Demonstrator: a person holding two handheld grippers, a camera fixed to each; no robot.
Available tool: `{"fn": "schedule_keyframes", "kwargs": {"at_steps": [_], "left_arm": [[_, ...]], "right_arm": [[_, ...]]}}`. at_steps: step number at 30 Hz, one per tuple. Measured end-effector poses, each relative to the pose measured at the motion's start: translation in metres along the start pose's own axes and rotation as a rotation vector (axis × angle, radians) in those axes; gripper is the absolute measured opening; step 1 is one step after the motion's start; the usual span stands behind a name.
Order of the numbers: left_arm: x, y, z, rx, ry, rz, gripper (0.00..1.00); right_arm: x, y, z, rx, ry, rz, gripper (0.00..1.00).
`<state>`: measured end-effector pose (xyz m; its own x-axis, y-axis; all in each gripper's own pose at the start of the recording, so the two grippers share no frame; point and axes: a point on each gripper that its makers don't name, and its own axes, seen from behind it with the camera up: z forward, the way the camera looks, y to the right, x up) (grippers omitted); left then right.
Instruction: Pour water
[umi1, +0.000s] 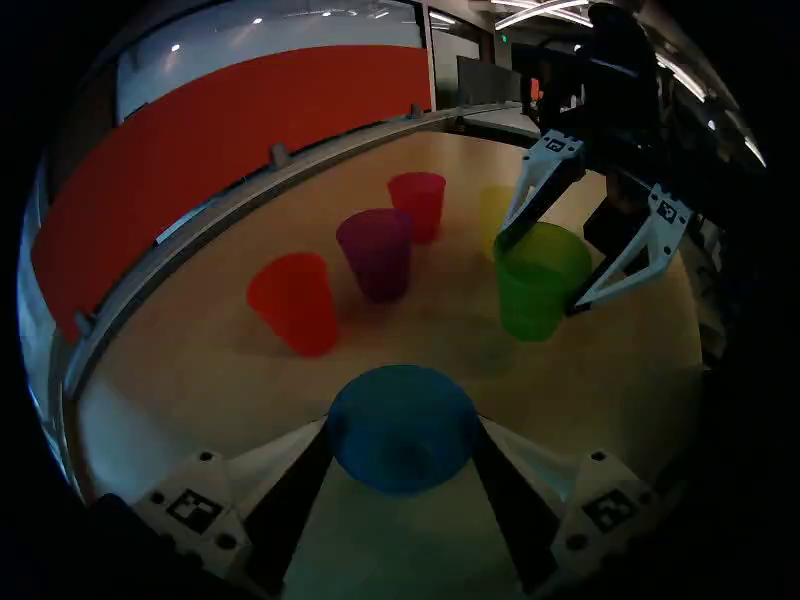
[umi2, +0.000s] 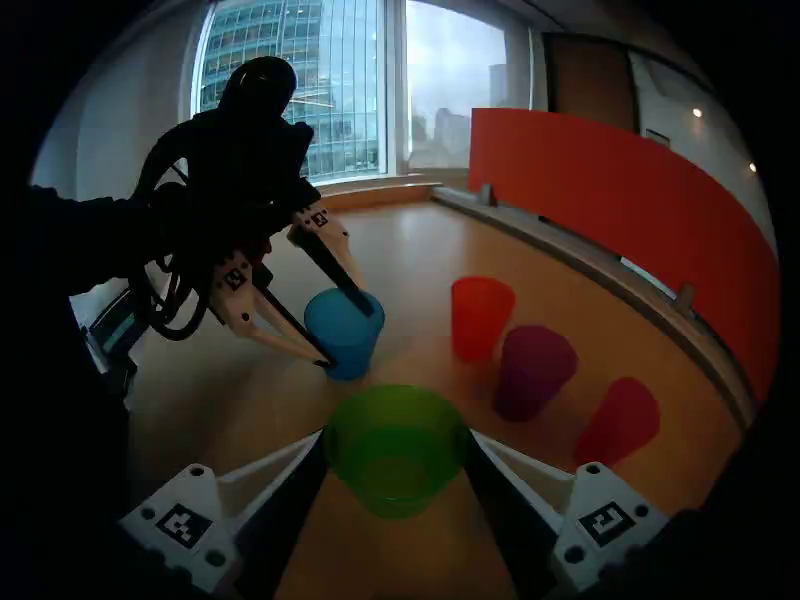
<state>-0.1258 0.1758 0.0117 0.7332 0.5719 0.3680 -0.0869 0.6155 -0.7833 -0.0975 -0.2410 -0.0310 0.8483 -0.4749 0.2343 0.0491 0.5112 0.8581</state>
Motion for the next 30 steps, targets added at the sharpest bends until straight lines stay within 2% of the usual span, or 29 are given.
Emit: {"fn": "schedule_keyframes", "kwargs": {"at_steps": [17,23,30], "left_arm": [[-0.013,0.001,-0.004,-0.017,-0.004,-0.043,0.90],[-0.016,0.004,-0.006,-0.024,-0.017,-0.063,0.98],[-0.026,0.001,-0.009,-0.005,-0.035,-0.074,0.98]], "right_arm": [[-0.005,-0.004,0.006,-0.001,-0.014,-0.004,0.92],[-0.007,-0.004,0.008,-0.004,-0.018,-0.006,0.92],[-0.011,-0.006,0.013,-0.004,-0.023,-0.006,0.92]]}}
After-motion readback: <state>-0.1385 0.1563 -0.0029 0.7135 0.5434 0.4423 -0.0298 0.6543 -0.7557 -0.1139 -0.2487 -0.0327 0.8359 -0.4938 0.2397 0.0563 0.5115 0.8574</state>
